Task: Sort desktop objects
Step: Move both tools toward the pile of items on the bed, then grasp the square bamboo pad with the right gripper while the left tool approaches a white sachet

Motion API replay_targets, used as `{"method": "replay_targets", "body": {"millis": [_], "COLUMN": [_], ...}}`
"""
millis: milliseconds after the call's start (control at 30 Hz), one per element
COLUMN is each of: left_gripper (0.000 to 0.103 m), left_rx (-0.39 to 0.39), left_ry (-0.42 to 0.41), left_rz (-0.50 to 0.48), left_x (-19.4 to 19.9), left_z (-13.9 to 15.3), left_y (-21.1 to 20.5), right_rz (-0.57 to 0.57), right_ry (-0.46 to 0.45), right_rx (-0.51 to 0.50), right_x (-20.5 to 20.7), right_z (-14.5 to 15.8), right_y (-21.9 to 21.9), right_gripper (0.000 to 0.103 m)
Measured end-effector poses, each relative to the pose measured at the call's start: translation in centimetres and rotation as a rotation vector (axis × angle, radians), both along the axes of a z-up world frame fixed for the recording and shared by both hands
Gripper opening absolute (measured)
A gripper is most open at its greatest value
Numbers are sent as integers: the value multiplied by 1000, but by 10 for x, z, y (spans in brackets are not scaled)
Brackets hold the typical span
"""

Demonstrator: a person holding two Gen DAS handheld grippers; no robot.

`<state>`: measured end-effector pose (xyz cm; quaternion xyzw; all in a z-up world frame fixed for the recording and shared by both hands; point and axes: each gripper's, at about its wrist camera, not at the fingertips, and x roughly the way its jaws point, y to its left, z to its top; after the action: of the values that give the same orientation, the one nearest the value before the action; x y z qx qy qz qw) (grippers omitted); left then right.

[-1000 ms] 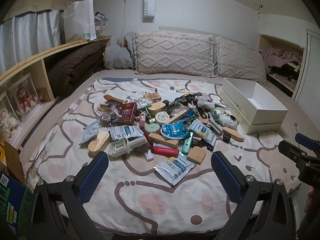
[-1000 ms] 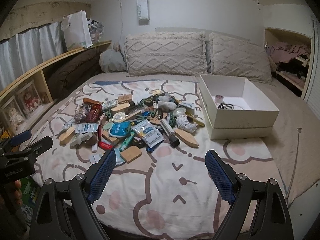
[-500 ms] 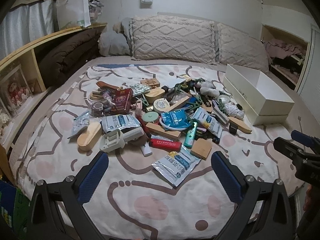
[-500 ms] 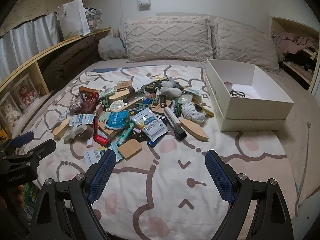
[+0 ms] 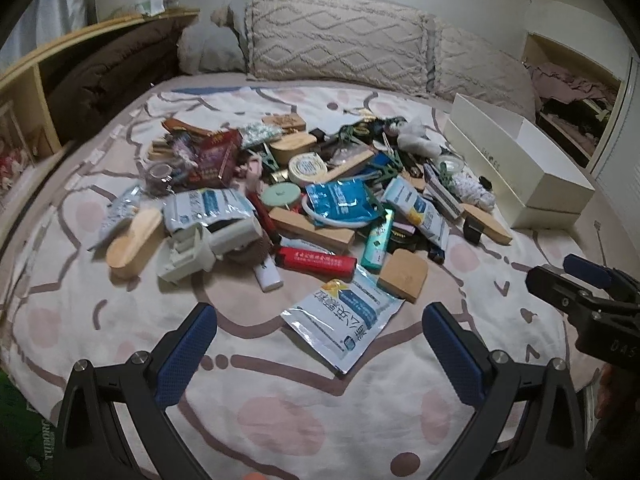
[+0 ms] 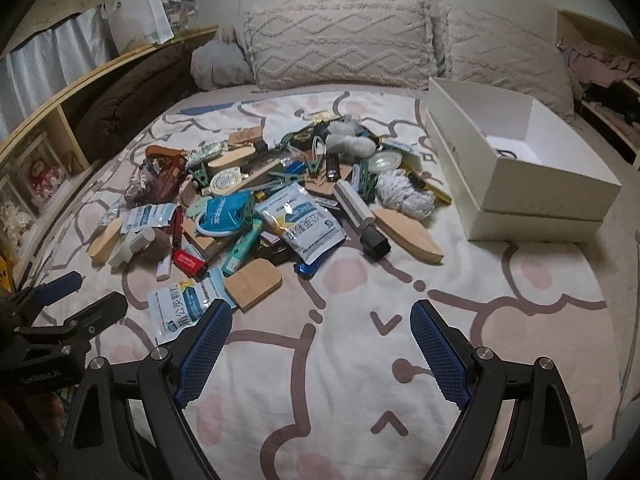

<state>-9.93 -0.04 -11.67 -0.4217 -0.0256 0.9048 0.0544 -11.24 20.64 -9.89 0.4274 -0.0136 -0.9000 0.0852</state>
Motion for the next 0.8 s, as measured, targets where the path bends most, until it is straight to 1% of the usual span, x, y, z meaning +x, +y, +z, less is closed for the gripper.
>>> {"method": "replay_targets", "body": {"millis": [167,367,533,600,700,733,767,800], "left_gripper": [103,103,103,102,100,97,91,91], "left_rx": [-14,25,53,83,164,196,219,231], "left_ry": [-9,-31,-88,-109,-136,-148,-155,-157], "left_rz": [-33,-71,-74,-74,-59,-53,-48,-42], "left_x": [-9,-17,-23,-25,-27,-28,-28,-28], "left_z": [-14,-33,-52,-57,-64,-67,-68,-69], "left_y": [1,-5,-7,-8,-14,-15,-16,-17], "right_rz": [8,28,54,61,66,65,56,40], "right_ry": [-36,-85,-115,-124,-138,-139,-137,-131], "right_rx": [-6,-11,-36,-38,-45,-49,-56,-68], "right_x": [-10,-24,-33,-36,-40,-41,-43,-44], "right_z": [-14,-34,-51,-57,-64,-66,-67,-68], "right_y": [-4,-11,-18,-21,-24,-24,-24,-22], "right_gripper": [91,91,91,91,91,91,91,91]}}
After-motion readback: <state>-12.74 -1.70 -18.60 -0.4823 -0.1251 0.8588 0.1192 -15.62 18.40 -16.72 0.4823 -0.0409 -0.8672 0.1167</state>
